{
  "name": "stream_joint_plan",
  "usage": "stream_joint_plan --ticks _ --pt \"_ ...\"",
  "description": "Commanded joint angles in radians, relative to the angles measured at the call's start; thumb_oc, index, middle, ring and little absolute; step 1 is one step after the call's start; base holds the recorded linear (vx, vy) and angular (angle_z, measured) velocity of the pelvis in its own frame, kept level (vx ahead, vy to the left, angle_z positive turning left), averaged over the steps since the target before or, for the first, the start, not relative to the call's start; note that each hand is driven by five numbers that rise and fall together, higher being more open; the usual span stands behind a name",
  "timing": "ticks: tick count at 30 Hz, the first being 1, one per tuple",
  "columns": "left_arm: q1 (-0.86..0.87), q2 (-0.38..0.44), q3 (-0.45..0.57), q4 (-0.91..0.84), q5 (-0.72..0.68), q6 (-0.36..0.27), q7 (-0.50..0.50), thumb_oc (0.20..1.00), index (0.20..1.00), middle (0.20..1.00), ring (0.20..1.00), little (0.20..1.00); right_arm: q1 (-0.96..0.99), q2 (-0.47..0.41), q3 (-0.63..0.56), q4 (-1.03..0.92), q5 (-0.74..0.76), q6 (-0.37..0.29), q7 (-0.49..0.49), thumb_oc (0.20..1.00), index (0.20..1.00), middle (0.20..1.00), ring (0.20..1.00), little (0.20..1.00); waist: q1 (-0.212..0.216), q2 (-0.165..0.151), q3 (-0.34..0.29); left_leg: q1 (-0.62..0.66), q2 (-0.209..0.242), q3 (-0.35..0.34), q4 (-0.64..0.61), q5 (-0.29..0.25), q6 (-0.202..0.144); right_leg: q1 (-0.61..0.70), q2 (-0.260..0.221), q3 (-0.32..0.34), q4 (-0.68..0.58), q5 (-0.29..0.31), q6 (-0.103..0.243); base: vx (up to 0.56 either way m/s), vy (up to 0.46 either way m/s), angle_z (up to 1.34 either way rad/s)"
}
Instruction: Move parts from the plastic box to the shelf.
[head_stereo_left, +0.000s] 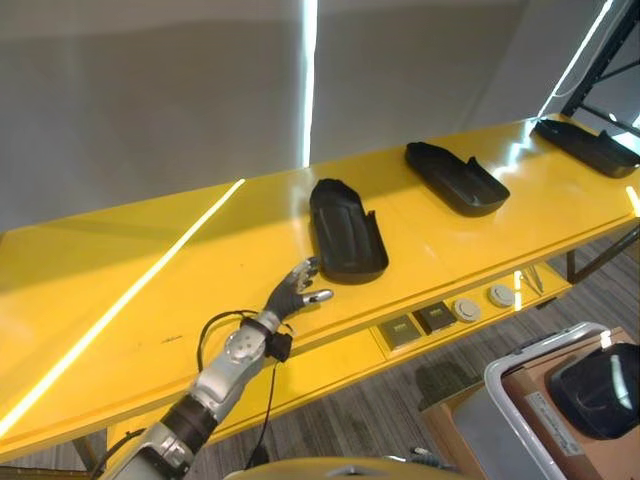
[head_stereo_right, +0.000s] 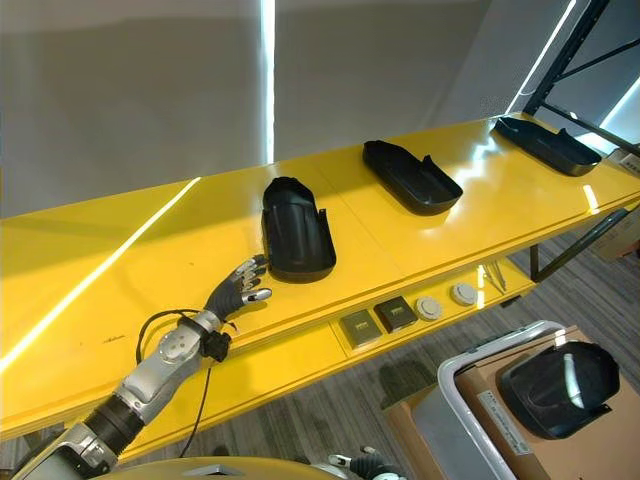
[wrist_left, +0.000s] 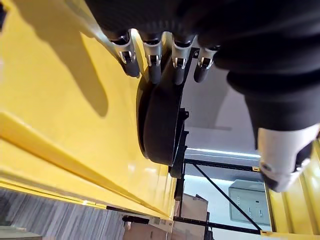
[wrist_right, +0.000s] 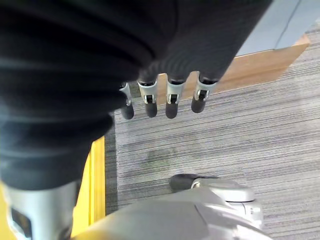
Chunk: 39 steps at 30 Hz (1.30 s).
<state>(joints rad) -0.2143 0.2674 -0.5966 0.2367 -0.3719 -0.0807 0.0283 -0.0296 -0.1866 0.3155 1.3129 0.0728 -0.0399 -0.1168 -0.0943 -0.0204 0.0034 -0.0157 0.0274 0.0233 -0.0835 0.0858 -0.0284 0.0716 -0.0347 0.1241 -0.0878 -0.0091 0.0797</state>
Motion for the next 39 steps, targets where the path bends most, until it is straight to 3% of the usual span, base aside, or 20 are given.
stream_joint_plan --ticks 1,8,9,12,16,24,28,30,32,34,36,38,39 --pt "-0.121 -0.019 0.018 -0.006 -0.019 -0.036 -0.013 1.0 1.0 1.0 1.0 1.0 -0.001 0.048 0.06 0.038 0.017 0.001 -0.009 1.0 1.0 1.0 1.0 1.0 0.005 -0.038 0.008 0.019 0.043 -0.042 -0.004 -0.082 -0.027 -0.043 -0.07 -0.044 0.001 0.023 0.06 0.0 0.0 0.0" --pt "-0.116 0.005 0.048 -0.056 0.003 -0.044 0.003 1.0 1.0 1.0 1.0 1.0 0.0 0.052 0.056 0.036 0.023 -0.001 -0.011 1.0 1.0 1.0 1.0 1.0 0.009 -0.038 0.009 0.016 0.042 -0.045 -0.004 -0.081 -0.026 -0.042 -0.07 -0.046 0.001 0.023 0.059 -0.01 0.001 0.0" --pt "-0.043 0.101 0.159 -0.319 0.099 -0.095 0.033 1.0 1.0 1.0 1.0 1.0 0.005 0.057 0.033 0.028 0.03 -0.015 -0.016 1.0 1.0 1.0 1.0 1.0 0.028 -0.044 0.017 0.013 0.041 -0.05 -0.004 -0.076 -0.026 -0.046 -0.07 -0.049 0.001 0.03 0.058 -0.03 0.017 -0.01" --pt "0.04 0.155 0.228 -0.466 0.168 -0.145 0.061 1.0 1.0 1.0 1.0 1.0 0.016 0.061 0.023 0.023 0.041 -0.029 -0.019 1.0 1.0 1.0 1.0 1.0 0.035 -0.052 0.016 0.015 0.038 -0.051 -0.004 -0.086 -0.024 -0.041 -0.071 -0.05 0.001 0.022 0.061 -0.01 0.028 -0.11" --pt "0.082 0.155 0.247 -0.514 0.163 -0.159 0.076 1.0 1.0 1.0 1.0 1.0 0.02 0.06 -0.01 0.022 0.087 -0.037 -0.027 1.0 1.0 1.0 1.0 1.0 0.039 -0.059 0.019 0.018 0.033 -0.049 -0.004 -0.09 -0.017 -0.047 -0.075 -0.041 0.002 0.028 0.067 -0.02 0.034 0.24" --pt "0.068 0.178 0.189 -0.537 0.241 -0.173 0.08 1.0 1.0 1.0 1.0 1.0 0.052 0.055 -0.081 0.049 0.16 -0.034 -0.041 1.0 1.0 1.0 1.0 1.0 0.02 -0.068 0.021 0.031 0.013 -0.001 -0.004 -0.103 0.012 -0.09 -0.088 0.018 0.042 0.045 0.09 -0.05 0.068 -0.23" --pt "0.044 0.175 0.174 -0.517 0.26 -0.185 0.1 1.0 1.0 1.0 1.0 1.0 0.054 0.046 -0.096 0.028 0.175 -0.042 -0.052 1.0 1.0 1.0 1.0 1.0 -0.008 -0.07 0.061 0.048 0.003 0.076 0.003 -0.127 0.033 -0.154 -0.086 0.079 0.081 0.08 0.122 -0.09 0.082 -0.54" --pt "0.035 0.173 0.174 -0.507 0.259 -0.189 0.109 1.0 1.0 1.0 1.0 1.0 0.049 0.04 -0.102 0.015 0.174 -0.047 -0.057 1.0 1.0 1.0 1.0 1.0 0.002 -0.061 0.1 0.053 0.018 0.13 0.013 -0.139 0.036 -0.206 -0.109 -0.004 0.116 0.097 0.126 -0.19 -0.001 -1.12" --pt "0.009 0.169 0.178 -0.503 0.255 -0.194 0.119 1.0 1.0 1.0 1.0 1.0 0.044 0.037 -0.106 0.017 0.163 -0.045 -0.063 1.0 1.0 1.0 1.0 1.0 0.024 -0.046 0.123 0.046 0.041 0.184 0.024 -0.14 0.031 -0.234 -0.166 -0.195 0.151 0.09 0.1 -0.19 -0.041 -1.74" --pt "-0.019 0.163 0.172 -0.495 0.264 -0.192 0.126 1.0 1.0 1.0 1.0 1.0 0.043 0.033 -0.102 0.027 0.134 -0.036 -0.065 1.0 1.0 1.0 1.0 1.0 0.042 -0.043 0.12 0.054 0.055 0.24 0.03 -0.146 0.022 -0.231 -0.211 -0.341 0.162 0.087 0.091 -0.06 -0.081 -1.54" --pt "-0.037 0.157 0.164 -0.475 0.282 -0.187 0.125 1.0 1.0 1.0 1.0 1.0 0.048 0.036 -0.102 0.043 0.115 -0.027 -0.062 1.0 1.0 1.0 1.0 1.0 0.041 -0.052 0.107 0.076 0.065 0.287 0.031 -0.154 0.01 -0.203 -0.214 -0.374 0.124 0.1 0.1 0.07 -0.164 -1.56" --pt "-0.047 0.151 0.156 -0.468 0.291 -0.188 0.125 1.0 1.0 1.0 1.0 1.0 0.066 0.038 -0.104 0.051 0.111 -0.025 -0.061 1.0 1.0 1.0 1.0 1.0 0.028 -0.053 0.091 0.098 0.084 0.307 0.028 -0.15 -0.007 -0.187 -0.185 -0.349 0.106 0.095 0.097 0.17 -0.289 -0.64" --pt "-0.055 0.145 0.154 -0.467 0.285 -0.19 0.126 1.0 1.0 1.0 1.0 1.0 0.078 0.033 -0.1 0.051 0.109 -0.028 -0.058 1.0 1.0 1.0 1.0 1.0 0.011 -0.046 0.077 0.104 0.117 0.304 0.049 -0.15 -0.025 -0.173 -0.156 -0.345 0.09 0.084 0.087 0.15 -0.275 -0.3"
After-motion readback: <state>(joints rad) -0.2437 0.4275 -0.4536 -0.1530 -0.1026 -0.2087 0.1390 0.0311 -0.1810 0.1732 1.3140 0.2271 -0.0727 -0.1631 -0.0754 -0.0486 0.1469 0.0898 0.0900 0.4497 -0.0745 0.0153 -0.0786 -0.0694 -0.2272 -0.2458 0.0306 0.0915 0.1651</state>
